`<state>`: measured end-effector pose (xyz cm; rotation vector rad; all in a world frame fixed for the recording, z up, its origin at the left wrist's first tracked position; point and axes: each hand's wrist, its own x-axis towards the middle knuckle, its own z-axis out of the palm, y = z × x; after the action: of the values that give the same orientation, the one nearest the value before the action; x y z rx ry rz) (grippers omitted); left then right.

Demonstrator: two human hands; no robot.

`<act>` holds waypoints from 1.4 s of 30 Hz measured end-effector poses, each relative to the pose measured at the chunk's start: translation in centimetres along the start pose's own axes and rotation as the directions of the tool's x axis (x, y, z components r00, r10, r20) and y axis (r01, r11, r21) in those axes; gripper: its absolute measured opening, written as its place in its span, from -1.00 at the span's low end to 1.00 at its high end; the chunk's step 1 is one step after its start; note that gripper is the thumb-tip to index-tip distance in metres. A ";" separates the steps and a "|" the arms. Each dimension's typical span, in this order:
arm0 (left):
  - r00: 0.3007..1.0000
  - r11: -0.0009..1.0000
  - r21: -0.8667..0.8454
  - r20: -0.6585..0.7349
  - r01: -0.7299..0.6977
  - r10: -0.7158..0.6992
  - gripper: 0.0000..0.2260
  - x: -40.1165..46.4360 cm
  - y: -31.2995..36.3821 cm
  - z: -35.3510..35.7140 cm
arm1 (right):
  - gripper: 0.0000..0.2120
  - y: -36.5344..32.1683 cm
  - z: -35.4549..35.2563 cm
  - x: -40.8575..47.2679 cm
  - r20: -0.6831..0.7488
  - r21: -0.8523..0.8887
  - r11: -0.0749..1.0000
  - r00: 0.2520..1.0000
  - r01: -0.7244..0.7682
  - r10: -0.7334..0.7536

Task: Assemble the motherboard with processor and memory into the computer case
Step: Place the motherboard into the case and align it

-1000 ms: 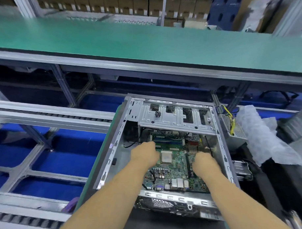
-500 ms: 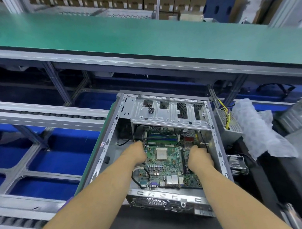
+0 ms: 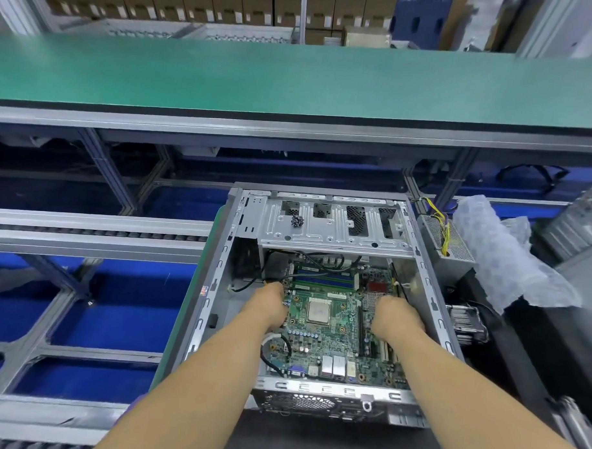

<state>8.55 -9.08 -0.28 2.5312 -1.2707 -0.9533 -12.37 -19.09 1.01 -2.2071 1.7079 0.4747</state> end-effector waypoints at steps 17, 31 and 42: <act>0.977 0.969 -0.185 0.168 0.161 -0.130 -0.51 -0.1 -0.2 -0.5 | -0.78 0.0 -0.1 -0.2 -0.099 0.032 0.999 0.995 -0.013 0.016; 0.955 0.990 -0.007 0.263 0.143 -0.136 -0.68 -1.5 0.0 -1.2 | -0.80 0.0 0.1 0.2 0.060 0.008 1.000 0.998 0.018 -0.018; 0.963 0.989 0.131 0.251 0.065 -0.096 -0.93 -1.4 0.2 -0.9 | -0.88 -0.1 0.1 -0.2 0.111 -0.005 1.000 0.994 -0.009 0.009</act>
<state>8.33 -8.29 1.20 2.6363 -1.3382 -1.2967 -12.28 -18.86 0.96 -2.1346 1.6610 0.5931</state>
